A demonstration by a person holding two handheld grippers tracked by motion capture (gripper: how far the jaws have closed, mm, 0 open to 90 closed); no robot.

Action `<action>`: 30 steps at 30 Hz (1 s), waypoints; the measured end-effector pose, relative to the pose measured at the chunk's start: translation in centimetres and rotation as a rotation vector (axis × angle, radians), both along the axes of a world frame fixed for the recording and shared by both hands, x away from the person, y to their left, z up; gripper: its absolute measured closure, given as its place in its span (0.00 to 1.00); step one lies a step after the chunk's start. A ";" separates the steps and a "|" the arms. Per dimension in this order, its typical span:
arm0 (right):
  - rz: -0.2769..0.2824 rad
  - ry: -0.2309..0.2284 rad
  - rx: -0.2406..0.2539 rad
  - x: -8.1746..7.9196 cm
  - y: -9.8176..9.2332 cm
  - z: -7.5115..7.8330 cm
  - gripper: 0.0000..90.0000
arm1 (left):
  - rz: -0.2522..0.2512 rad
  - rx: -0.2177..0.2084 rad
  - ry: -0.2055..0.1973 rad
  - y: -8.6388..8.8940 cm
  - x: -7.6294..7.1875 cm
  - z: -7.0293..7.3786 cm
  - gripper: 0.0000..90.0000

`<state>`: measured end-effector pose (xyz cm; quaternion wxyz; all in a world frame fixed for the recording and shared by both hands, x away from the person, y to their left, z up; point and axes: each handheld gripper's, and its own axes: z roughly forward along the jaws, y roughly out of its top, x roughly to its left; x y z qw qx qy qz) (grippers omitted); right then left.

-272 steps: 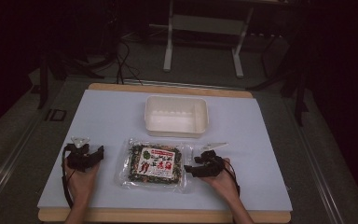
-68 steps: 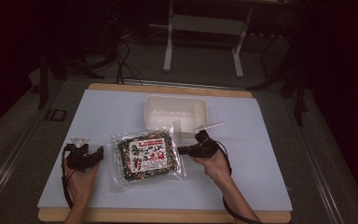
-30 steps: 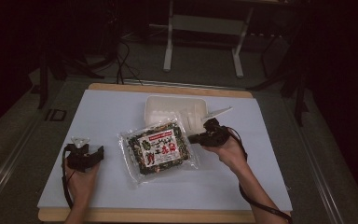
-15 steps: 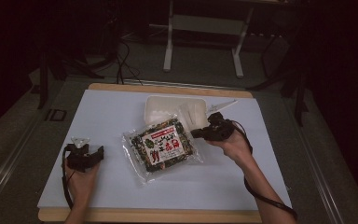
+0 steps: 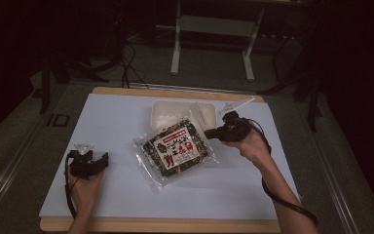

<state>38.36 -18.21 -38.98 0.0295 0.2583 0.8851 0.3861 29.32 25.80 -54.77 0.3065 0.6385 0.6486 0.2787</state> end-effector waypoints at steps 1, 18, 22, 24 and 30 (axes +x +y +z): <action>-0.004 -0.005 -0.009 0.1 -0.2 0.4 1.00 | 0.000 0.000 0.000 0.0 0.0 0.0 0.45; 0.008 -0.046 0.035 0.9 -1.4 2.8 1.00 | -0.001 0.002 0.003 0.0 0.0 0.0 0.45; 0.017 -0.047 0.052 1.1 -1.6 3.3 1.00 | 0.000 0.003 0.003 0.0 0.0 0.0 0.45; 0.025 -0.051 0.057 1.3 -1.6 3.8 1.00 | 0.000 0.004 0.003 0.0 0.0 0.0 0.45; 0.030 -0.067 0.051 1.8 -1.4 4.7 1.00 | -0.001 0.001 0.002 0.0 0.0 0.0 0.45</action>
